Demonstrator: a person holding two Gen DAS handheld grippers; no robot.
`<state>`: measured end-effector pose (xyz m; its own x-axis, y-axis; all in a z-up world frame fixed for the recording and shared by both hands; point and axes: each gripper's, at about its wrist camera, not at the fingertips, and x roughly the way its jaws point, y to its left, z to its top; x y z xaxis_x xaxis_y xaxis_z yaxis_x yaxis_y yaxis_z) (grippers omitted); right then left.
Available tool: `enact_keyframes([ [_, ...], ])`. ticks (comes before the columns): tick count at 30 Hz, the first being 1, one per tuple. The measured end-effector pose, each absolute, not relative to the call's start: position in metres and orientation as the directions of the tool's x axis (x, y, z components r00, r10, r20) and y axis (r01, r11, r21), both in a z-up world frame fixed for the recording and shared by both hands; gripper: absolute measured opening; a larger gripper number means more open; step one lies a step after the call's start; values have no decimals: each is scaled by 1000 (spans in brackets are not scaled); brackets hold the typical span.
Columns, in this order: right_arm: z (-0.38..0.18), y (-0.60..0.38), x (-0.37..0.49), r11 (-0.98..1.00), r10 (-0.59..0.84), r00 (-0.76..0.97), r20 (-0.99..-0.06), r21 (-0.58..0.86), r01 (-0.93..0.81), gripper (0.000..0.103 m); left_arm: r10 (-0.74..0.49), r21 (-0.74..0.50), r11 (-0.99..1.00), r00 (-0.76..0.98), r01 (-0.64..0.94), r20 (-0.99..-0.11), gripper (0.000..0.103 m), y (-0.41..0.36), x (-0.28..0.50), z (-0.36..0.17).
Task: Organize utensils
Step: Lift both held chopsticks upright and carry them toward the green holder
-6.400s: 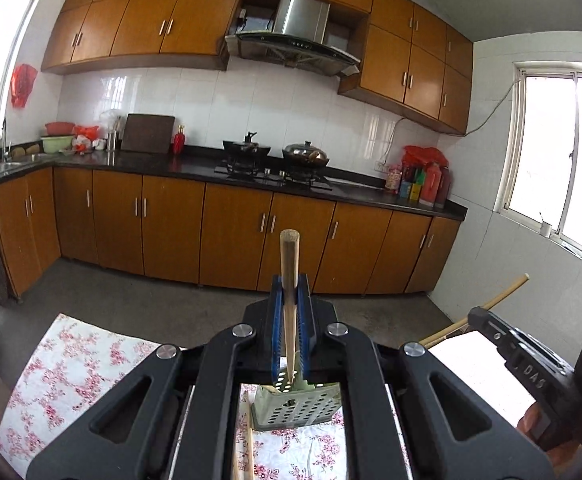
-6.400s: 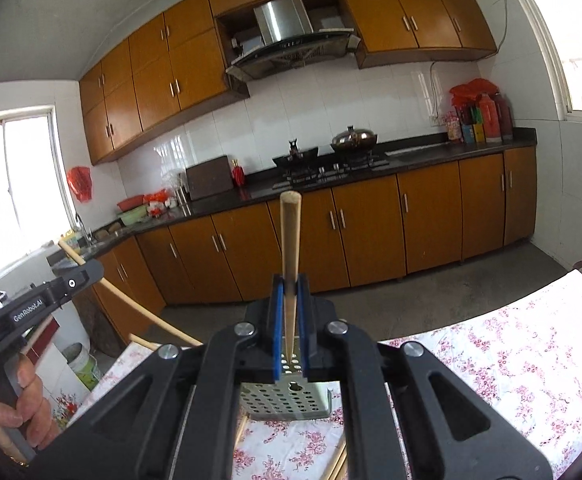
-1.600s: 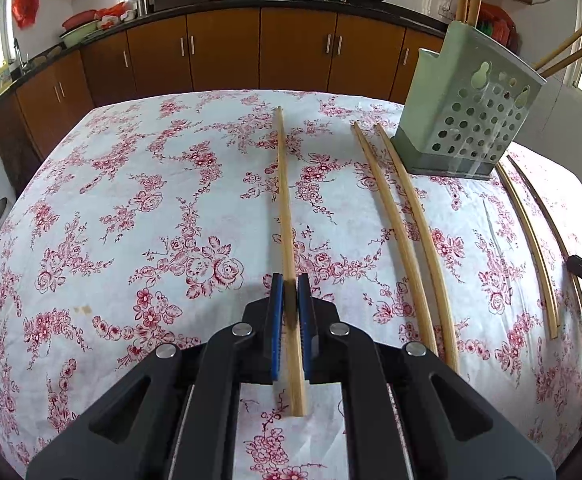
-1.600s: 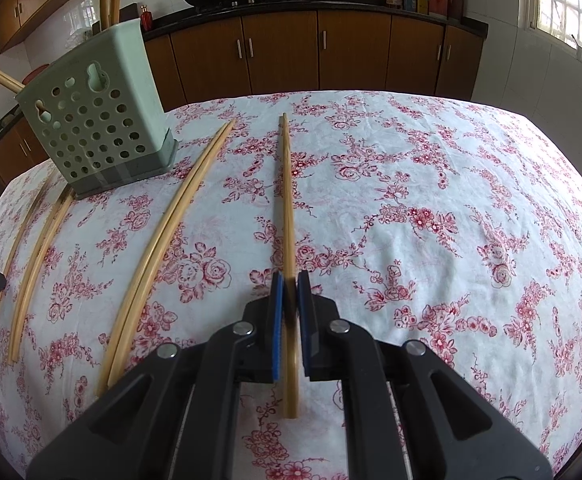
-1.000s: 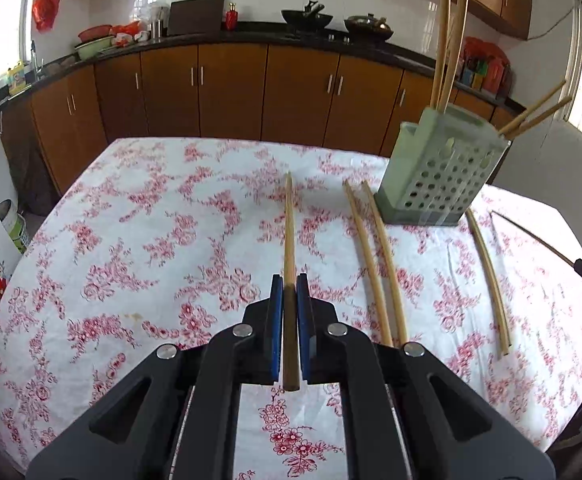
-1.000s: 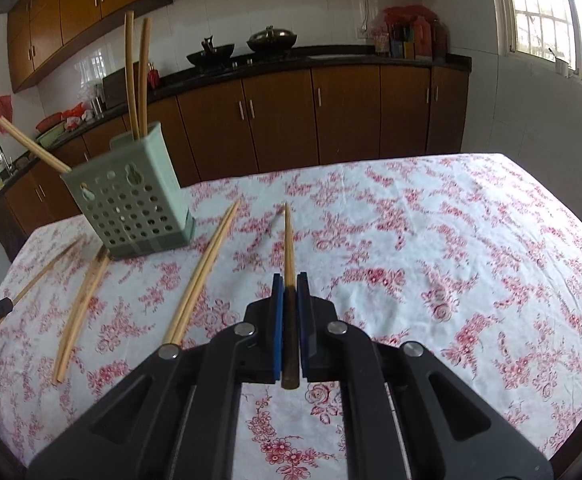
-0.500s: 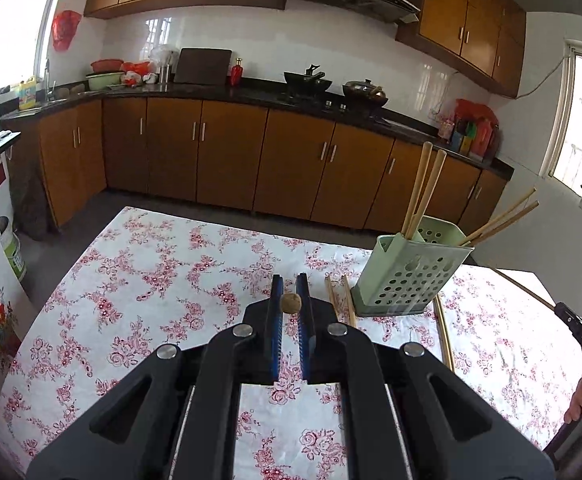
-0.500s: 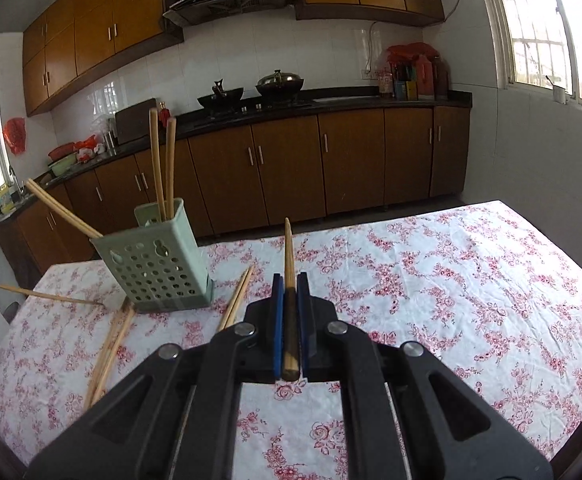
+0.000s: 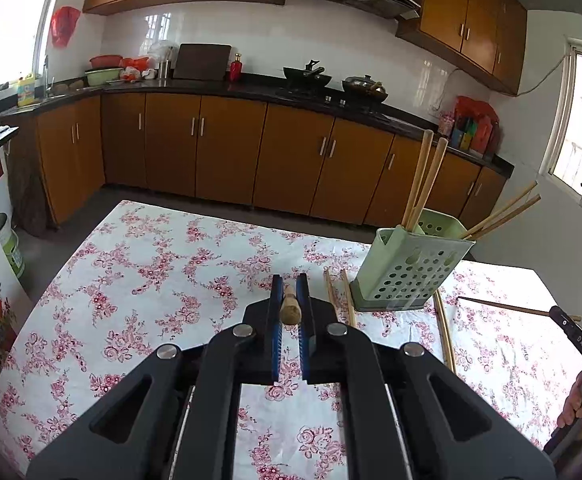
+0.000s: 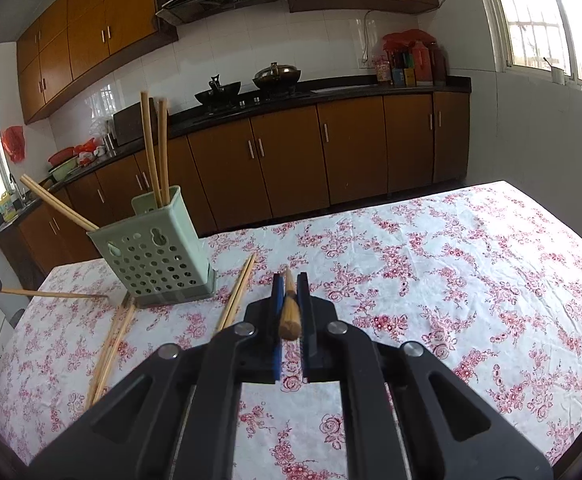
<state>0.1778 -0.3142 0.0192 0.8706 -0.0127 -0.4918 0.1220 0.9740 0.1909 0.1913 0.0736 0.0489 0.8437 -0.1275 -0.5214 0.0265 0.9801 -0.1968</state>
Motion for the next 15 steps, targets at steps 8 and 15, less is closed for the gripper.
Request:
enact_keyframes([
  [8, 55, -316, 172, 977, -29, 908, -417, 181, 115, 8, -129, -196, 980, 859, 34, -495, 7, 74, 188, 62],
  [15, 97, -311, 163, 978, 37, 924, -381, 202, 45, 7, -191, -176, 977, 865, 121, -465, 7, 58, 176, 92],
])
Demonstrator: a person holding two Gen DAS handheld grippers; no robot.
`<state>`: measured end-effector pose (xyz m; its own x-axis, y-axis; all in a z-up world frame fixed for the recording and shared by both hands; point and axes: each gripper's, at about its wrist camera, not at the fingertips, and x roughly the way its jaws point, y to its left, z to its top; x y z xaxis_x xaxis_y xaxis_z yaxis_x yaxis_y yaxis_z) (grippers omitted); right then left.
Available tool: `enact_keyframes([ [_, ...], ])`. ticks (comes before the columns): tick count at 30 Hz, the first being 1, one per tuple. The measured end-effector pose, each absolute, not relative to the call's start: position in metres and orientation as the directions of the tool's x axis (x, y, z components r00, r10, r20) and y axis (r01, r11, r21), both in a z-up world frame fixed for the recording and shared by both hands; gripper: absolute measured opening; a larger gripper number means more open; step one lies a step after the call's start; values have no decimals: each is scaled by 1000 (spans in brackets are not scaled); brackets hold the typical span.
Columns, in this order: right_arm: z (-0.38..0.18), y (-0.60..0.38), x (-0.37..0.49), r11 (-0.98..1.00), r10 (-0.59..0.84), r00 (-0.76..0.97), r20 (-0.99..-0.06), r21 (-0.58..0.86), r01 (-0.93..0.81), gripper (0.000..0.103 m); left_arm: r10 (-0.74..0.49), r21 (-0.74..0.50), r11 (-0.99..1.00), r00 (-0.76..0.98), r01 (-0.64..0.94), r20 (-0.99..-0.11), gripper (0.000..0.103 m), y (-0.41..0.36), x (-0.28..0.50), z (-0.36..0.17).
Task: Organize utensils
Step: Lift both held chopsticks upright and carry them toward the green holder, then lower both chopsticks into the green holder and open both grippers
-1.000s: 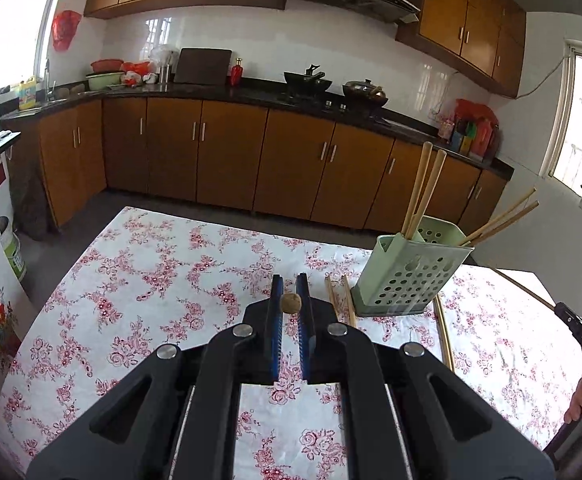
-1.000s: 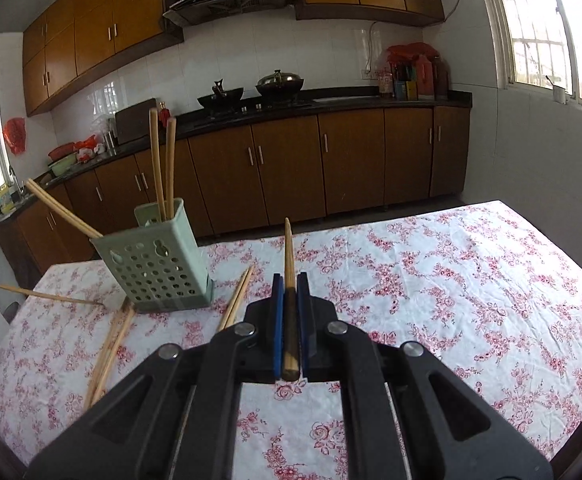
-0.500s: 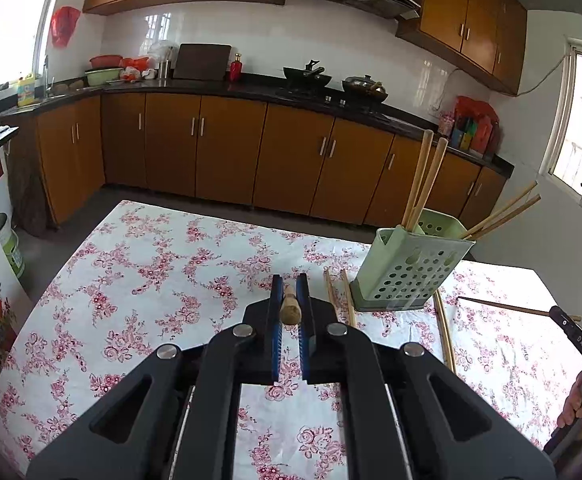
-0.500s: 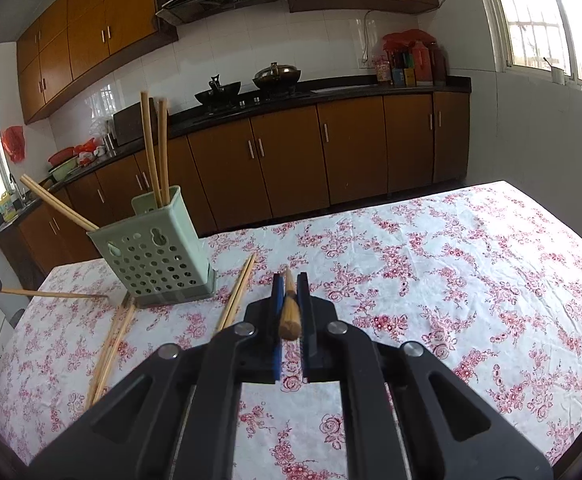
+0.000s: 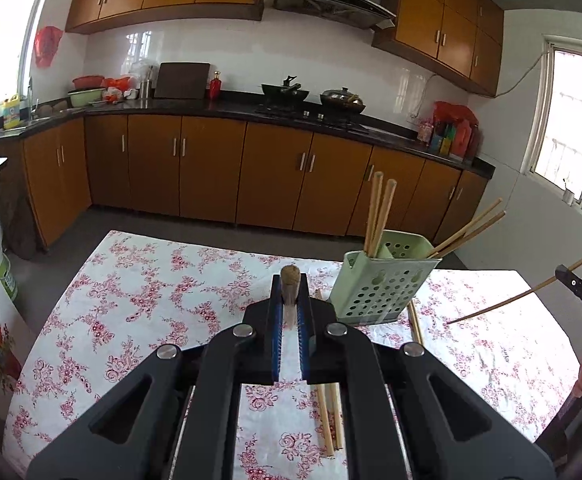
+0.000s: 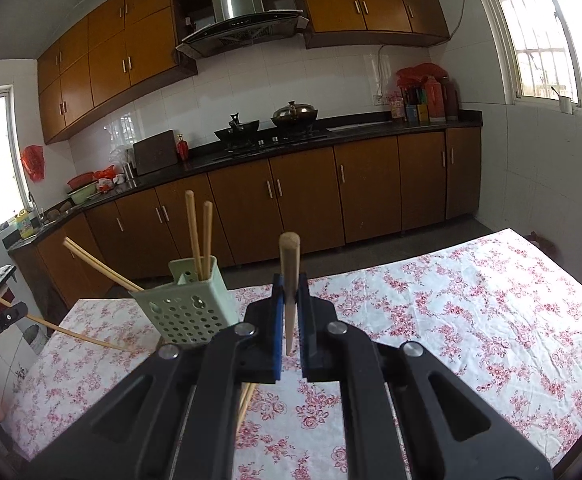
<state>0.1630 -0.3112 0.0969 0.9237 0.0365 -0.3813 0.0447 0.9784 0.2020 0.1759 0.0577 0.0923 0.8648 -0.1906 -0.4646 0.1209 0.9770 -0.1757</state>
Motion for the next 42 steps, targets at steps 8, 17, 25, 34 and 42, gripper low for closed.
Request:
enact_keyframes([
  [8, 161, -301, 142, 954, 209, 936, -283, 268, -132, 7, -279, -172, 958, 881, 228, -382, 7, 28, 162, 147],
  [17, 205, -276, 158, 949, 249, 947, -201, 245, -198, 7, -294, -165, 953, 903, 253, -313, 7, -6, 184, 194],
  [25, 193, -250, 220, 964, 234, 919, -318, 196, -177, 7, -233, -119, 972, 907, 204, -350, 7, -22, 226, 183],
  [34, 166, -240, 252, 965, 233, 892, -387, 205, -163, 7, -250, -114, 968, 875, 222, -414, 7, -34, 245, 163],
  [42, 159, -236, 258, 970, 210, 896, -391, 194, -143, 14, -248, -113, 969, 868, 221, -430, 8, -37, 243, 158],
])
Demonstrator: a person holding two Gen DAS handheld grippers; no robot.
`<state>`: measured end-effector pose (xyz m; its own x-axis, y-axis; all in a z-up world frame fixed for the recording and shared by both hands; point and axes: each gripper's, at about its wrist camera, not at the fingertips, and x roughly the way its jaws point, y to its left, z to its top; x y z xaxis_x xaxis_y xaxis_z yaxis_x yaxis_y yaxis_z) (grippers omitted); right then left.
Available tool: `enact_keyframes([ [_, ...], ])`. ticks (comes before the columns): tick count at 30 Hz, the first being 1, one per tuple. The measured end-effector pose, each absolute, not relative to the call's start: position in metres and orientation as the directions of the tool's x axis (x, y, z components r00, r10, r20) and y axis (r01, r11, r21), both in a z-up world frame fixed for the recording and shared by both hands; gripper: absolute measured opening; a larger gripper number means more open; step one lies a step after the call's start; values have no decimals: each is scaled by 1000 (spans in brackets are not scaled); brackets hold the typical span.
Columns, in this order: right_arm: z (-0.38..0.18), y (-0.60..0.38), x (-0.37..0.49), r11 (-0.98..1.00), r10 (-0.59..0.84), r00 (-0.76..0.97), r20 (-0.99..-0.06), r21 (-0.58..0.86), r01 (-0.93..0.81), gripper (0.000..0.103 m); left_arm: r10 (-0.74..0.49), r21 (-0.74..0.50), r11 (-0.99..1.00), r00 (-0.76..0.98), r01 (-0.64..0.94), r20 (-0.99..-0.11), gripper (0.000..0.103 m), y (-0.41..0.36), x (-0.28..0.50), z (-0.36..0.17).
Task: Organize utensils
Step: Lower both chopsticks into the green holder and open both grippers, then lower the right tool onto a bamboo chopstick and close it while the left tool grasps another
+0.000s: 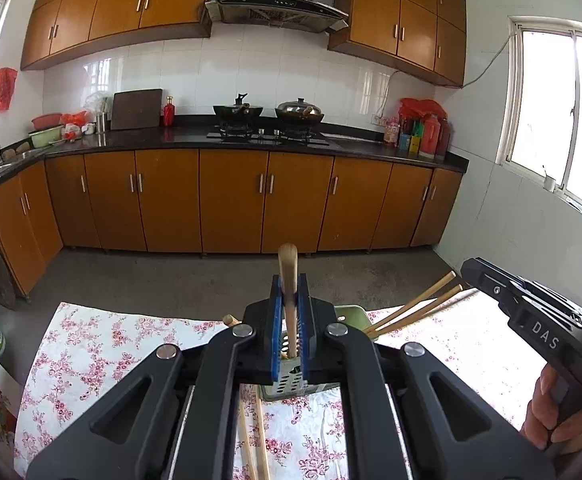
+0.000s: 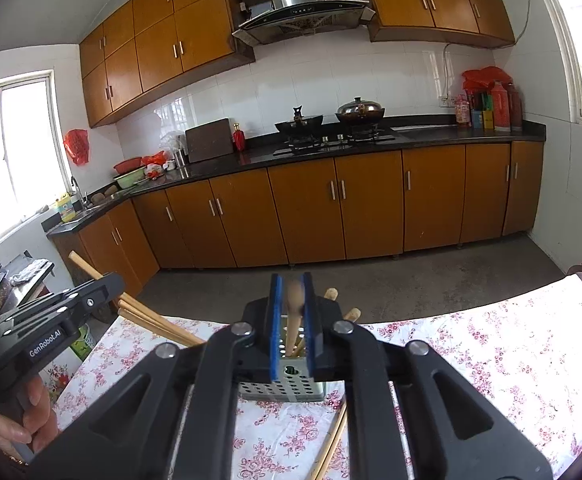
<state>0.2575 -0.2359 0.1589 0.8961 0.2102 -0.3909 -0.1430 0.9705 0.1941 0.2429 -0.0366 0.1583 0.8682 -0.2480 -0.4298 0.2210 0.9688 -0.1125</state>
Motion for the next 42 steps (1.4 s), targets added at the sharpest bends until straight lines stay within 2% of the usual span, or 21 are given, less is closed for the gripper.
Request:
enact_keyframes([
  [5, 163, -241, 245, 973, 190, 914, -358, 191, -128, 23, -246, -115, 969, 880, 218, -407, 10, -38, 237, 167],
  [8, 166, -246, 232, 977, 168, 928, -332, 180, -112, 27, -238, -120, 971, 887, 207, -395, 20, -36, 233, 171],
  [14, 154, -270, 198, 982, 114, 940, -321, 181, -57, 28, -228, -138, 972, 903, 190, -363, 20, -21, 211, 179],
  [18, 121, -281, 183, 985, 79, 922, -378, 174, -13, 28, -211, -126, 976, 911, 177, -354, 20, -6, 186, 170],
  [21, 81, -284, 186, 985, 73, 881, -467, 174, 11, 28, -194, -117, 980, 904, 161, -381, 20, 5, 177, 155],
  [25, 20, -279, 205, 980, 100, 788, -608, 198, 29, 28, -154, -110, 987, 877, 117, -455, 20, 21, 175, 117],
  [28, -23, -269, 224, 972, 143, 706, -694, 233, 33, 24, -122, -96, 992, 844, 84, -522, 20, 31, 183, 86],
  [36, -74, -234, 245, 971, 170, 615, -770, 236, 27, 20, -86, -87, 995, 755, 39, -650, 20, 43, 201, 10],
  [42, -86, -226, 254, 985, 121, 607, -786, 172, 26, 17, -105, -100, 994, 709, 49, -697, 20, 41, 201, -22],
])
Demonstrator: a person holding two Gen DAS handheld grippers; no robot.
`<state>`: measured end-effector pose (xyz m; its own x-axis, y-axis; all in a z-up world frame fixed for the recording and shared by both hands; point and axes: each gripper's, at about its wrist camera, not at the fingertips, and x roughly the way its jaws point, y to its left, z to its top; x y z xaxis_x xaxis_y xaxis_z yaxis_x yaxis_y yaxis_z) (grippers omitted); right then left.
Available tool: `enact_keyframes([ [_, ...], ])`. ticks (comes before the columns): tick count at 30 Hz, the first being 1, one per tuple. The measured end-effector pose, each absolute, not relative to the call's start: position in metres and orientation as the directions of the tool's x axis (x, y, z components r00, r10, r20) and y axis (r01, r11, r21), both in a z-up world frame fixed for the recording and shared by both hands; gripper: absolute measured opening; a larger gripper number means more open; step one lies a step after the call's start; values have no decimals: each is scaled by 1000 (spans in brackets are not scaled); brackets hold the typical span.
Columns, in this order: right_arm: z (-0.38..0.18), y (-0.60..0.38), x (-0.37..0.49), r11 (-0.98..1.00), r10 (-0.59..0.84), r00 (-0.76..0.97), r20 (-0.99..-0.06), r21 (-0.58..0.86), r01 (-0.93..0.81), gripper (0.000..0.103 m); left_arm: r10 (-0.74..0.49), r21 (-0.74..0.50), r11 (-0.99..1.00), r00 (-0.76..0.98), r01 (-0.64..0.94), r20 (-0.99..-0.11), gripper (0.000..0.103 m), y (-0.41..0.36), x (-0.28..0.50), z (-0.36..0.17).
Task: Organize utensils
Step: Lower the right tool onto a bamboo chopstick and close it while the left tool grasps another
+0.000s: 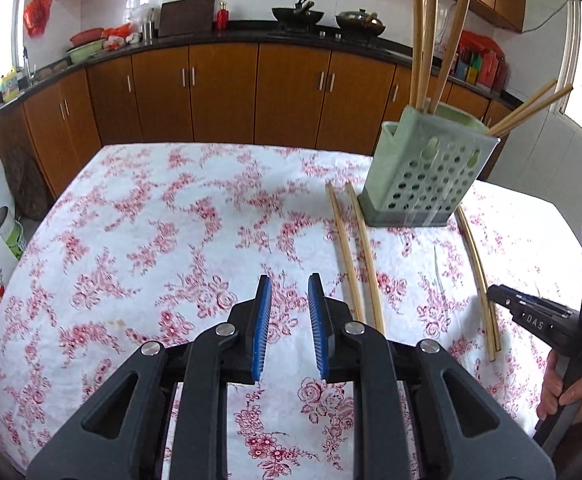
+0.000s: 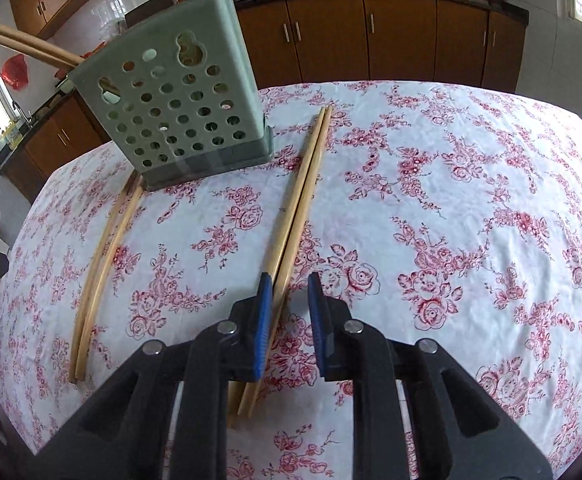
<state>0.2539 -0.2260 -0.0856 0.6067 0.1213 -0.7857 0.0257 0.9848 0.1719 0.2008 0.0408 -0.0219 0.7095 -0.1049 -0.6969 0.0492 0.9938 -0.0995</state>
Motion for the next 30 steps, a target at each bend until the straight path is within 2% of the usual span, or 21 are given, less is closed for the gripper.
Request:
enact_keyframes([
  [3, -87, -231, 254, 988, 99, 604, -791, 153, 39, 10, -117, -108, 993, 696, 57, -708, 20, 38, 203, -30],
  [10, -88, -261, 251, 988, -57, 620, -783, 47, 150, 8, -206, -187, 977, 656, 100, -726, 20, 28, 208, -43],
  [14, -88, -288, 247, 974, -62, 620, -782, 87, 207, 8, -257, -217, 966, 635, 142, -729, 20, 16, 210, -50],
  [18, -88, -288, 244, 981, -75, 624, -778, 55, 185, 8, -296, -234, 955, 614, 182, -732, 20, 0, 213, -54],
  [27, -91, -287, 241, 983, -65, 631, -773, 58, 173, 8, -226, -165, 974, 572, 157, -789, 19, -15, 224, -77],
  [30, -90, -287, 239, 984, -72, 634, -770, 49, 171, 8, -174, -103, 983, 592, 151, -787, 10, -21, 223, -78],
])
